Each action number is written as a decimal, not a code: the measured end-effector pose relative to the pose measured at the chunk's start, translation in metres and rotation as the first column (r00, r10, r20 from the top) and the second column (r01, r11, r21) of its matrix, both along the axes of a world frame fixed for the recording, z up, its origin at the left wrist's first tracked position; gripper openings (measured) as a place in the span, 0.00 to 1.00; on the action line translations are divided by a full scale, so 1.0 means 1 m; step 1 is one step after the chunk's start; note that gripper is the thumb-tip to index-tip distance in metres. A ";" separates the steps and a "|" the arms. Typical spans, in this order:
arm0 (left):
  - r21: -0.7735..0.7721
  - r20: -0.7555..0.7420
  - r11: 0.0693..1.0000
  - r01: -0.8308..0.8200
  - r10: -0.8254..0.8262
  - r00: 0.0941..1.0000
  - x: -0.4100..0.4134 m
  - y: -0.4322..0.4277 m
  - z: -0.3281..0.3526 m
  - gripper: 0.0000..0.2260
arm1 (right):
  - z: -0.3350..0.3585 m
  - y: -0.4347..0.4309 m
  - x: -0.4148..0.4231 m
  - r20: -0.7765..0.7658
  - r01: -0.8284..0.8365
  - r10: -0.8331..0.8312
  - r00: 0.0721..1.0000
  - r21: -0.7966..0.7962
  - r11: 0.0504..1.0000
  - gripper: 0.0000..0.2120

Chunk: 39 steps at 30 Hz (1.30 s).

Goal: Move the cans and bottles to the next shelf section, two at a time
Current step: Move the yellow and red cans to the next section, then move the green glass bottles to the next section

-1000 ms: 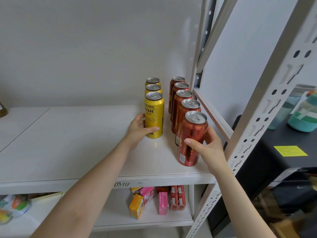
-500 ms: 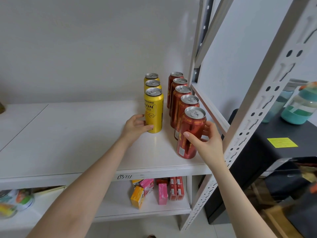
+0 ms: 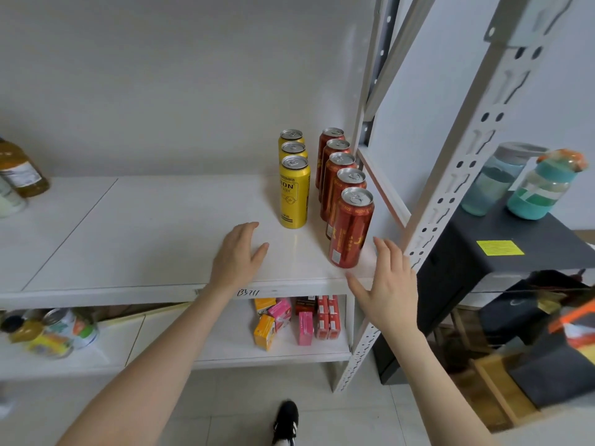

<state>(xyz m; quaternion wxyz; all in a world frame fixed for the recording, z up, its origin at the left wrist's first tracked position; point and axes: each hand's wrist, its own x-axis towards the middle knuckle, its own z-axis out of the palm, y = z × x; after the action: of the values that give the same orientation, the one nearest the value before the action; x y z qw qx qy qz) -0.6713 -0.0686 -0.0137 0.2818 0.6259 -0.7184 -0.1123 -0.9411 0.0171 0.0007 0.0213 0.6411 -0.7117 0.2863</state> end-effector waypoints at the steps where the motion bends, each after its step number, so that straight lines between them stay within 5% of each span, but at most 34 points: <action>1: -0.040 0.092 0.999 -0.004 0.007 0.996 0.004 0.011 0.001 0.22 | 0.000 0.006 0.002 -0.076 0.010 -0.009 0.997 0.015 1.000 0.38; 5: -0.148 0.404 0.989 0.030 0.033 0.914 0.026 0.044 0.008 0.24 | 0.000 0.024 0.008 -0.223 0.016 -0.008 0.975 0.035 0.999 0.40; 9: -0.152 0.518 0.988 0.023 0.060 0.853 0.046 0.073 0.014 0.27 | 0.007 0.040 0.020 -0.265 0.017 -0.006 0.964 0.037 0.999 0.41; 20: -0.147 0.553 0.987 -0.058 0.131 0.823 0.140 0.138 0.014 0.29 | 0.013 0.063 0.118 -0.336 -0.041 0.073 0.939 0.102 0.994 0.41; 39: -0.045 0.605 0.959 -0.281 0.250 0.756 0.435 0.220 0.016 0.28 | -0.003 0.086 0.456 -0.335 -0.254 0.305 0.892 0.187 0.949 0.42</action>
<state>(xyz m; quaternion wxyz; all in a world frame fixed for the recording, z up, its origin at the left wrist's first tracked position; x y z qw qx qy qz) -0.2362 0.1519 0.0021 0.0352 0.7307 -0.6717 0.1173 -0.4849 0.1027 -0.0024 0.0652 0.7783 -0.6140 0.1141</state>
